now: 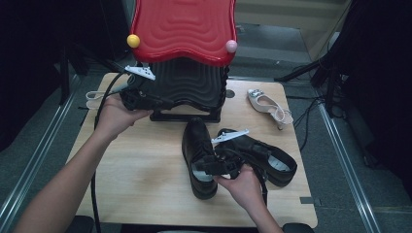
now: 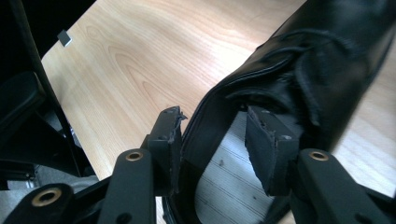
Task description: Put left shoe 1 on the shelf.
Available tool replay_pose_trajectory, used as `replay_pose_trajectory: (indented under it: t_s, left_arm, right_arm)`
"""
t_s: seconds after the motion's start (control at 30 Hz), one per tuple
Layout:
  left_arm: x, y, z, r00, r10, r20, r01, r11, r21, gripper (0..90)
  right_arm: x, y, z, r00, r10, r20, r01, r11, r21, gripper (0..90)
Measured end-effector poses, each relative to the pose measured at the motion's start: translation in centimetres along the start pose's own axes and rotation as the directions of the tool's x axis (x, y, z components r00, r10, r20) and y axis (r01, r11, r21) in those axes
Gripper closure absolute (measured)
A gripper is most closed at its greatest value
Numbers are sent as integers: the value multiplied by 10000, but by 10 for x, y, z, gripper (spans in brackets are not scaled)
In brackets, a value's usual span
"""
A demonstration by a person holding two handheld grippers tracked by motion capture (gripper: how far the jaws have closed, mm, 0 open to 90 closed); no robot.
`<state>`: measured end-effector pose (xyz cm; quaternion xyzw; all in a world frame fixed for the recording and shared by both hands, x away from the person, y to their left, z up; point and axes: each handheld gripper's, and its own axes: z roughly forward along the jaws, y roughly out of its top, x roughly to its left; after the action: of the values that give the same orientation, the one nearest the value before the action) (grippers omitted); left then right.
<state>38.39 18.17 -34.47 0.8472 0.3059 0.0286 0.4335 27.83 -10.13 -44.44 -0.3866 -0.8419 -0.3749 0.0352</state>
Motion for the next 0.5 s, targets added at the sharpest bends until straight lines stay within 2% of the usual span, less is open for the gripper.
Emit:
replay_pose_trajectory:
  t_s: [0.13, 0.27, 0.37, 0.5]
  left_arm:
    - [3, 10, -6, 9999, 49, -128, -49, 10000, -29, 872]
    - [6, 20, -14, 10000, 23, -90, -25, 9998, -201, 871]
    - [6, 28, -18, 9997, 110, -214, -115, 9997, -216, 871]
    - [7, 40, -24, 9989, 233, -400, -242, 9994, -230, 870]
  right_arm:
    - [2, 1, 13, 9999, -128, 108, 125, 9996, 238, 571]
    - [5, 5, 24, 10000, 4, 92, -9, 9986, 525, 572]
    - [5, 6, 33, 9999, 72, 96, -80, 9962, 868, 566]
    - [6, 8, 43, 9994, 90, 326, -127, 9931, 1162, 563]
